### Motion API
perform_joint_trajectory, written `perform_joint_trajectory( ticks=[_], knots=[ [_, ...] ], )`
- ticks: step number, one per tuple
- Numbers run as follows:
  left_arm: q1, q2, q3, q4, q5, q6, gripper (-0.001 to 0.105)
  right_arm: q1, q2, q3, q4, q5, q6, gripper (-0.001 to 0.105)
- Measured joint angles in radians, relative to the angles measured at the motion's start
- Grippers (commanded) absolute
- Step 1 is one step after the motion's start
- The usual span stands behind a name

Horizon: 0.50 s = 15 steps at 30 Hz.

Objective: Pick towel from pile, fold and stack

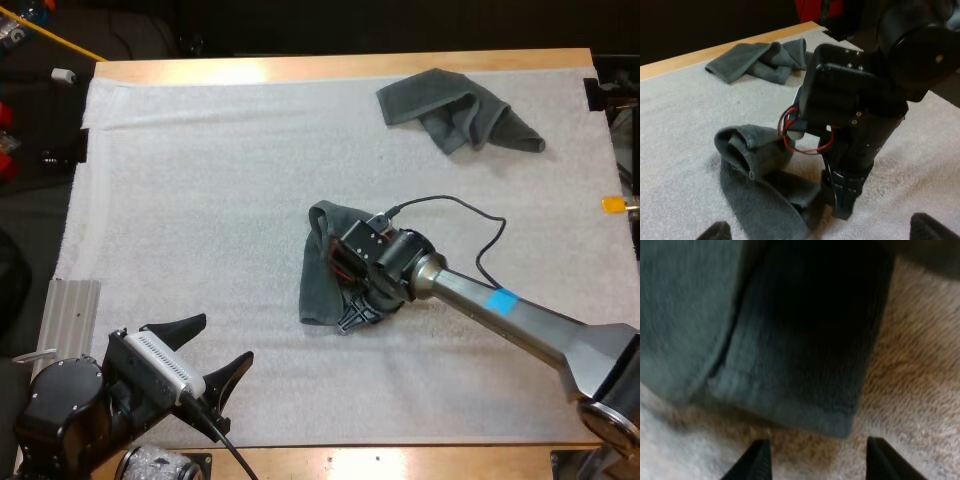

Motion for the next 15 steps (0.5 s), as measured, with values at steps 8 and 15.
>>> perform_joint_trajectory(
  ticks=[8,15],
  knots=[
    [0.0,0.0,0.0,0.0,0.0,0.0,0.068,-0.002,0.023,0.005,-0.077,0.041,-0.036,0.04],
    [0.0,0.0,0.0,0.0,0.0,0.0,0.068,-0.002,0.09,0.005,-0.088,0.06,-0.034,0.036]
  ],
)
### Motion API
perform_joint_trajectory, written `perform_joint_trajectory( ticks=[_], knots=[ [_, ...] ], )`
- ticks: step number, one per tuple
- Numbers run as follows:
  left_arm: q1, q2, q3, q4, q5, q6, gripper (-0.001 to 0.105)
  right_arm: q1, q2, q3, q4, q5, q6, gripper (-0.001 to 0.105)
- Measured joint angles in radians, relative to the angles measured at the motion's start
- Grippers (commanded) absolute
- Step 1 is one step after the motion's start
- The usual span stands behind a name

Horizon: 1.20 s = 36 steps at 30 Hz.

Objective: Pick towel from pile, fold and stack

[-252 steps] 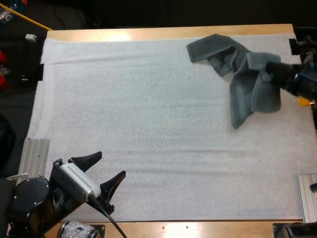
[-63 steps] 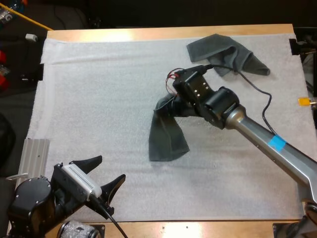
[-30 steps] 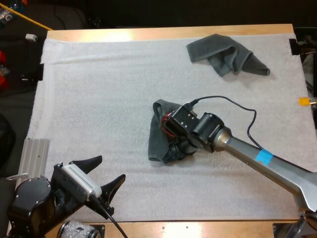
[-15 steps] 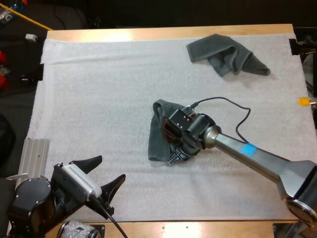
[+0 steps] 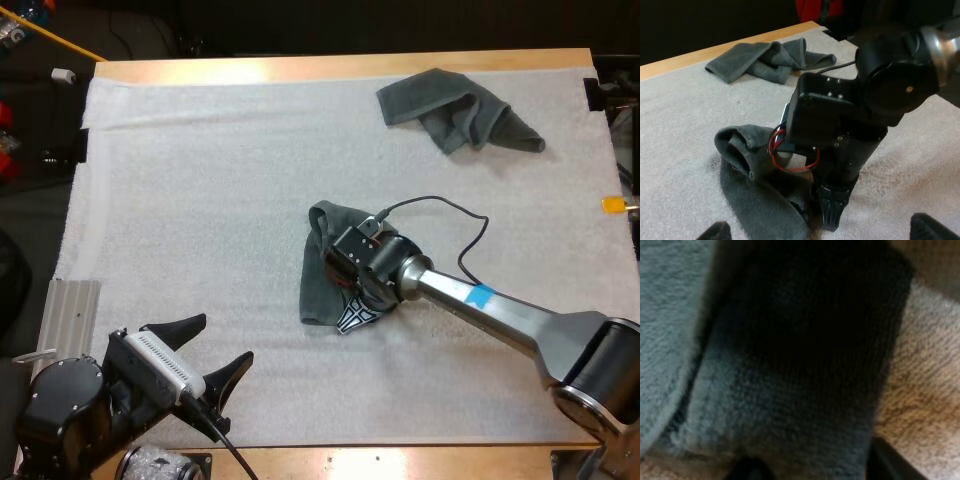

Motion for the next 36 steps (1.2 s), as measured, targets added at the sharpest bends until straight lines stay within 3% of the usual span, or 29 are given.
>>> perform_joint_trajectory(
  ticks=[1,3,5,12,27,31,36],
  knots=[
    [0.0,0.0,0.0,0.0,0.0,0.0,0.068,0.0,0.001,0.0,-0.004,0.008,0.0,0.032],
    [0.0,0.0,0.0,0.0,0.0,0.0,0.068,0.0,0.0,0.0,-0.015,0.031,0.0,0.012],
    [0.0,0.0,0.0,0.0,0.0,0.0,0.068,0.0,0.0,-0.001,-0.019,0.057,0.0,0.0],
    [0.0,0.0,0.0,0.0,0.0,0.0,0.068,0.0,-0.062,-0.002,-0.06,0.071,0.0,0.0],
    [0.0,0.0,0.0,0.0,0.0,0.0,0.068,0.0,-0.461,-0.037,-0.094,0.079,0.002,0.0],
    [0.0,0.0,0.0,0.0,0.0,0.0,0.068,0.0,-0.465,-0.033,-0.054,0.079,0.034,0.0],
    [0.0,0.0,0.0,0.0,0.0,0.0,0.068,0.0,-0.422,0.051,-0.031,0.079,0.108,0.0]
  ],
)
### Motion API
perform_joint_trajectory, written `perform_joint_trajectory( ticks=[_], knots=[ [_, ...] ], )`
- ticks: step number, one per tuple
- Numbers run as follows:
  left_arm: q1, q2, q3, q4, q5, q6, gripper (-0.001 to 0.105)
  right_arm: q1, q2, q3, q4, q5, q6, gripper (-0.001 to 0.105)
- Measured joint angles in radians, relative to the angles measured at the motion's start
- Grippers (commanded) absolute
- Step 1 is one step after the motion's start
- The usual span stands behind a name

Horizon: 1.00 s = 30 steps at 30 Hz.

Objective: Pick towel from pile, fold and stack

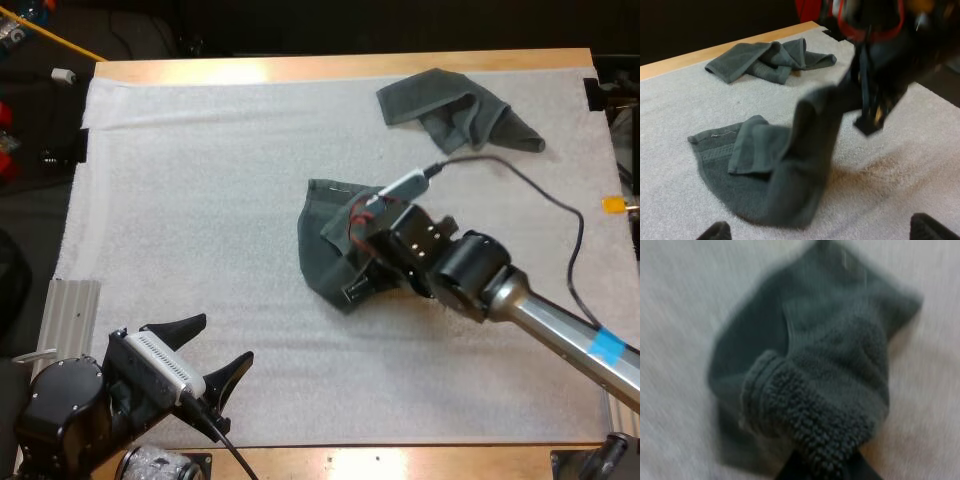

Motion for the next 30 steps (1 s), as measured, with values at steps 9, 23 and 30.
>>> perform_joint_trajectory(
  ticks=[9,23,30],
  knots=[
    [0.0,0.0,0.0,0.029,0.0,0.0,0.068,-0.023,0.007,0.062,0.147,0.176,0.165,0.0],
    [0.0,0.0,0.0,0.045,0.0,0.0,0.068,-0.081,0.005,0.175,0.281,0.407,0.161,0.0],
    [0.0,0.0,0.0,0.045,0.0,0.0,0.068,-0.233,0.005,0.198,0.279,0.45,0.13,0.0]
  ],
)
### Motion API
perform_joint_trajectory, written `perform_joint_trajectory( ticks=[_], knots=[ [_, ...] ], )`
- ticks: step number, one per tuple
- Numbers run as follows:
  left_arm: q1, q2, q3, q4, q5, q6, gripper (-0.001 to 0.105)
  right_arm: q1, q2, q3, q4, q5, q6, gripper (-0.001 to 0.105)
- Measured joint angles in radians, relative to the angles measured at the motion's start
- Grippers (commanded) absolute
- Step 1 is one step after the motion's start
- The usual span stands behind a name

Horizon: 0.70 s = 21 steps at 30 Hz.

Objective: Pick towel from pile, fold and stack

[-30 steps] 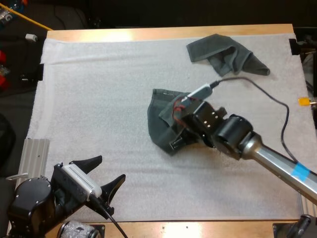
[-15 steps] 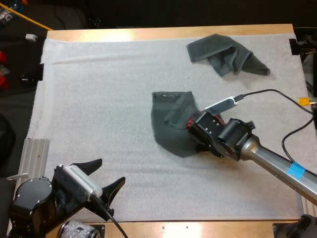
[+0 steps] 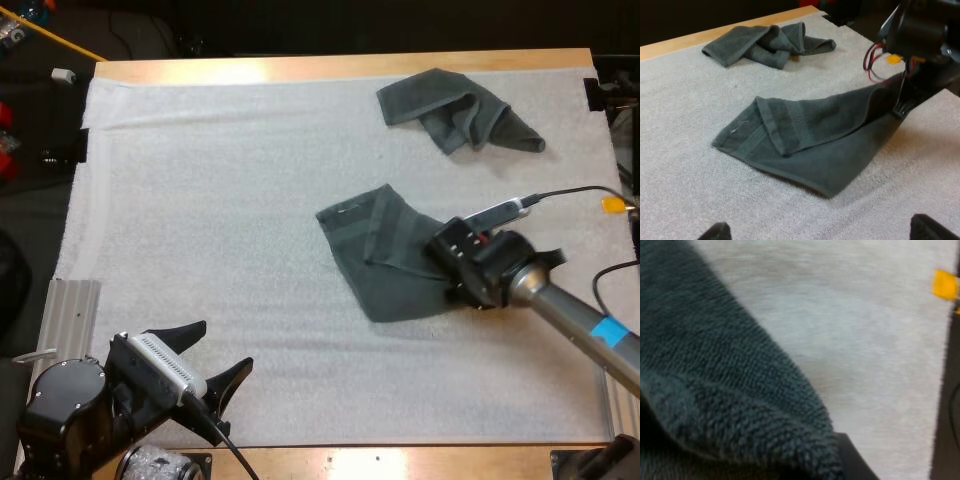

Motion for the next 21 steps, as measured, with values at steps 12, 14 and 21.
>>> perform_joint_trajectory(
  ticks=[12,14,21],
  knots=[
    [0.0,0.0,0.0,0.0,0.0,0.0,0.068,-0.128,-0.075,-0.035,-0.107,-0.072,-0.169,0.0],
    [0.0,0.0,0.0,0.0,0.0,0.0,0.068,-0.129,-0.087,-0.056,-0.13,-0.103,-0.17,0.0],
    [0.0,0.0,0.0,0.0,0.0,0.0,0.068,-0.157,-0.09,-0.143,-0.138,-0.14,-0.132,0.054]
  ],
)
